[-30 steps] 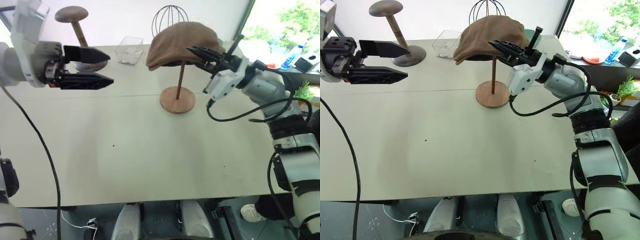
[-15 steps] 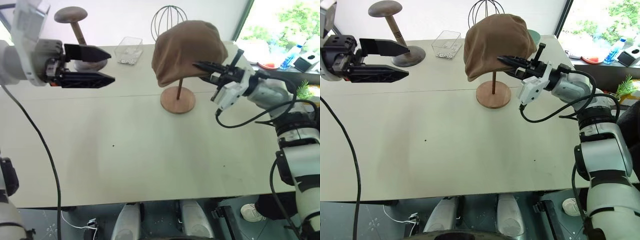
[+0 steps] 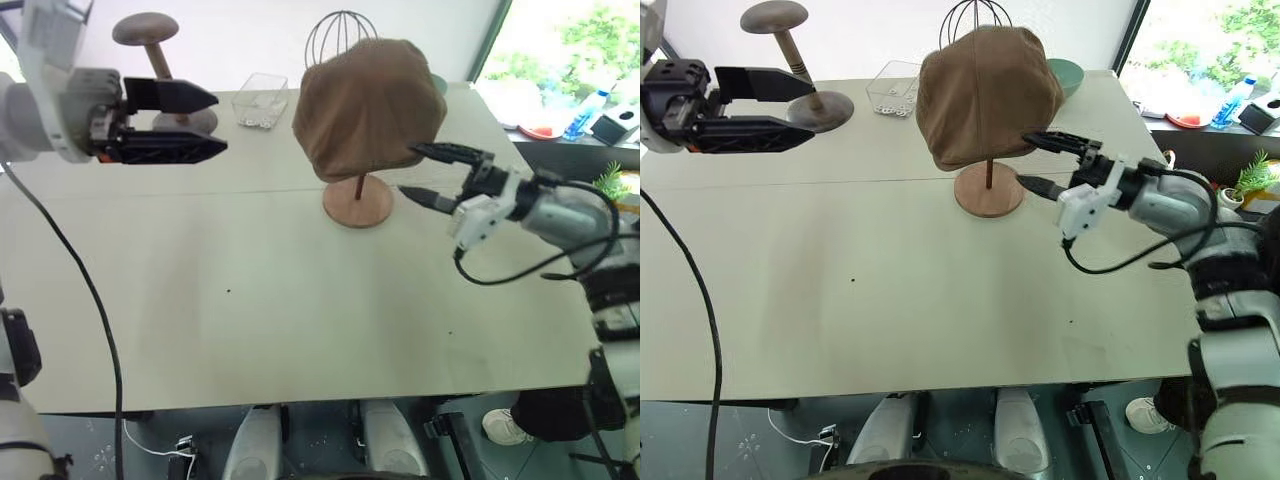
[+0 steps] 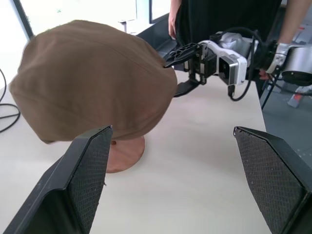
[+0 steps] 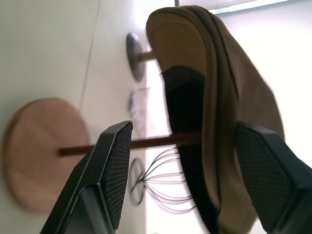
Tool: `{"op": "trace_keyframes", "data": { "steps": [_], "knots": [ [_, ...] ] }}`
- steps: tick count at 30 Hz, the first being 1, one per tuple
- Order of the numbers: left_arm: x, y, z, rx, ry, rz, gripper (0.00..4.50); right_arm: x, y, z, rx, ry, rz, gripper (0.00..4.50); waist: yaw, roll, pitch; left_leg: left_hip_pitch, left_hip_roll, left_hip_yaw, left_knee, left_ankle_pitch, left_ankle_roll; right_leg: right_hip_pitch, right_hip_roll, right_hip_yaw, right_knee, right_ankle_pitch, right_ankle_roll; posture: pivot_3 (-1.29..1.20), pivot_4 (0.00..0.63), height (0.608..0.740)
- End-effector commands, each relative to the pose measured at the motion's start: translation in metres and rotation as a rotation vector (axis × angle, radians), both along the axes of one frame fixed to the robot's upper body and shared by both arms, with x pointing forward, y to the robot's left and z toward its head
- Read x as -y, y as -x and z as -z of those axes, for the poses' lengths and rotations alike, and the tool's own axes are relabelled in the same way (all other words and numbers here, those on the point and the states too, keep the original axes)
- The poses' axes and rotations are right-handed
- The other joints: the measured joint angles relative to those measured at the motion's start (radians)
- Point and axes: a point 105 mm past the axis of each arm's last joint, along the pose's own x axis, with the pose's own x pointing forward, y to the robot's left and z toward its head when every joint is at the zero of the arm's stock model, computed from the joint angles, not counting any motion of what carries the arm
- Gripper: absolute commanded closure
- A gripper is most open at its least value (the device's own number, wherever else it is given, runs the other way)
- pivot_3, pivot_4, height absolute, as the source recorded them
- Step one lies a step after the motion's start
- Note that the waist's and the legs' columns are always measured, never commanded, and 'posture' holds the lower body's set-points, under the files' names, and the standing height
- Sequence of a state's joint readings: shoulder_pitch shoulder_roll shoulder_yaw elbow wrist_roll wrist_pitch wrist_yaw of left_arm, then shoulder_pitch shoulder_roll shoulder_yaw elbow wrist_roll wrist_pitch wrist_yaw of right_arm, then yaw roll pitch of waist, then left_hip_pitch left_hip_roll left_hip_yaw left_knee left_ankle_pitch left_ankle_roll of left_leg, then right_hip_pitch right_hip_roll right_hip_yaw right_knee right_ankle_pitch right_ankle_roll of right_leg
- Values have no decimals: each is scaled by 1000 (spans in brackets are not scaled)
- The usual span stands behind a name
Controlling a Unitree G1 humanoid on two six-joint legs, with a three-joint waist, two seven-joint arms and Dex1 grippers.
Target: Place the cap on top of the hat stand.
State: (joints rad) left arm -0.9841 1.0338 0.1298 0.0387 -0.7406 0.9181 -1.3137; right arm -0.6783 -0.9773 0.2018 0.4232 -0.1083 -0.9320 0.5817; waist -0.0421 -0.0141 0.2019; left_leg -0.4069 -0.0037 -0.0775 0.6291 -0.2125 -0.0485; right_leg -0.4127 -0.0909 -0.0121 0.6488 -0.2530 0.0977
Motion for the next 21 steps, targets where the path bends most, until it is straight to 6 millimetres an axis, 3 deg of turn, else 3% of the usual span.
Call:
{"op": "trace_keyframes", "data": {
  "steps": [1, 4, 6, 9, 14, 17, 21],
  "knots": [
    [-9, 3, -12, 71, 6, -39, 321, 14, 17, -32, -156, -70, 56, 1267, -1, 0, 0, 0, 0, 0, 0, 0, 0, 0, 0, 0, 0, 0, 0, 0, 150, 740],
    [-13, 2, -13, 92, -1, -57, 321, 34, 26, -32, -482, -109, 137, 1267, -3, 0, 0, 2, 0, 2, 0, 0, 0, 1, 0, 2, 1, 0, -1, 0, 150, 740],
    [-17, 1, -14, 108, -6, -71, 321, 44, 27, -43, -641, -196, 166, 1267, -4, 0, 0, 4, 1, 3, 1, 0, 0, 2, 1, 3, 1, -1, -2, 0, 150, 740],
    [-24, -2, -17, 127, -18, -96, 321, 53, 19, -73, -734, -334, 155, 1267, -5, 1, 0, 6, 1, 6, 0, 0, 1, 2, 1, 5, 1, -1, -4, 0, 150, 740],
    [-35, -3, -28, 158, -22, -126, 321, 44, 23, -128, -913, -459, -8, 1267, -2, 2, 1, 4, 2, 8, -1, 0, 1, -2, 1, 6, 1, -1, -4, 0, 150, 740],
    [-37, -3, -32, 171, -27, -135, 321, 37, 29, -136, -1016, -431, -59, 1267, 4, 1, 1, -2, 2, 8, -1, -1, 1, -8, 2, 6, 0, 0, 0, 0, 150, 740],
    [-38, -3, -30, 185, -50, -143, 321, 35, 26, -133, -1065, -419, -50, 1267, 2, 1, 1, -4, 2, 11, -1, -2, 2, -9, 1, 7, 0, 0, 2, 0, 150, 740]
  ]
}}
